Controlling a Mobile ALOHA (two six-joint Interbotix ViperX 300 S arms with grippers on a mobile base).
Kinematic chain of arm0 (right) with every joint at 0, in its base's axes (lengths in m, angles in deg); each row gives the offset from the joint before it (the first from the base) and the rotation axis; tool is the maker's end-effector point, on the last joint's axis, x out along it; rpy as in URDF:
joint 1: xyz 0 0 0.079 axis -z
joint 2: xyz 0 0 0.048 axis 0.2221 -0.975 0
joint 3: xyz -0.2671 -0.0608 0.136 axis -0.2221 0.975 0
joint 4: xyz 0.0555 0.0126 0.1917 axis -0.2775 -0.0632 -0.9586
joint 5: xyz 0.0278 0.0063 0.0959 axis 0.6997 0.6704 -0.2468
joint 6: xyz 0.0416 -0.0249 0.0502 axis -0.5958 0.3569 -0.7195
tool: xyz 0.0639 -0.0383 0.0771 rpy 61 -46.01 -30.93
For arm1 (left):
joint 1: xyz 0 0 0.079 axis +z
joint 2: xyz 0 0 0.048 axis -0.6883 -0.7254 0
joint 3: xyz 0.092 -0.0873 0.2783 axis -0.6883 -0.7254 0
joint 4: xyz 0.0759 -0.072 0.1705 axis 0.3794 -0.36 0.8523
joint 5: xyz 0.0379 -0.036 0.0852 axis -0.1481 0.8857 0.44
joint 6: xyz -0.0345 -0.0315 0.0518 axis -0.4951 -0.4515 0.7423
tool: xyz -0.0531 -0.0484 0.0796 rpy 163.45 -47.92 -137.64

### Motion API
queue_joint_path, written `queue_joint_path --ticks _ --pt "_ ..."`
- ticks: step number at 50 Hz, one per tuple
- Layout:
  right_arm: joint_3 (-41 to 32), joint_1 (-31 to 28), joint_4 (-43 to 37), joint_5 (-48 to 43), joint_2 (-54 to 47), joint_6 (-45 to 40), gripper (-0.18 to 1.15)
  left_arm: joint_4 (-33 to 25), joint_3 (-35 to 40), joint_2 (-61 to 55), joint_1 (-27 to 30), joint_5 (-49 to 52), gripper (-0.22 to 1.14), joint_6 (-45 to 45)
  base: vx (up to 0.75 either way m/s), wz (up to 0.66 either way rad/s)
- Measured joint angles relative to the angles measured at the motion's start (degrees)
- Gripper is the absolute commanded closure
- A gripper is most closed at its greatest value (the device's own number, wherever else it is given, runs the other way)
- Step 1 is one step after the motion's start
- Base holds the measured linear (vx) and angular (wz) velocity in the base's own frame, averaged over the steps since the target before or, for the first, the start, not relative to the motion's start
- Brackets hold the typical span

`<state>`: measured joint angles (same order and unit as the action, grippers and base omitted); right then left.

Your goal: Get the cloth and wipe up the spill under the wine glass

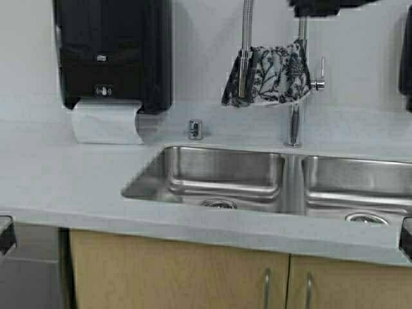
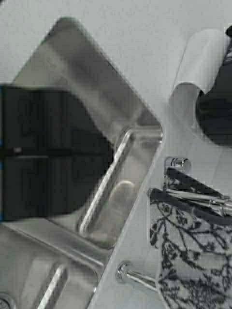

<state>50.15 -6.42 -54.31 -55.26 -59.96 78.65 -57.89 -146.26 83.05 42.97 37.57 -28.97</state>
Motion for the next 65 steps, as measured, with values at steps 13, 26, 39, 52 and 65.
queue_joint_path --ticks 13,26,39,52,65 --pt "-0.4 -0.2 0.0 -16.1 -14.9 0.0 0.55 0.0 -0.1 0.4 0.0 0.1 0.90 0.0 0.18 -0.01" --pt "-4.7 -0.2 0.0 -24.7 -26.5 0.0 0.17 0.0 -0.6 1.8 0.0 0.1 0.90 0.1 0.13 -0.01" --pt "-9.6 -0.1 0.0 -27.0 -35.4 0.0 -0.03 0.0 -0.7 3.0 -0.1 0.2 0.90 0.1 0.11 0.03" --pt "-11.1 -0.3 -0.5 -27.2 -38.4 0.0 -0.03 0.0 -1.3 5.8 -0.1 0.3 0.90 0.1 0.10 0.02" --pt "-14.3 -0.1 -2.9 -27.2 -41.3 0.1 -0.03 -0.2 -1.6 6.3 -0.1 1.2 0.90 0.1 0.08 0.00"
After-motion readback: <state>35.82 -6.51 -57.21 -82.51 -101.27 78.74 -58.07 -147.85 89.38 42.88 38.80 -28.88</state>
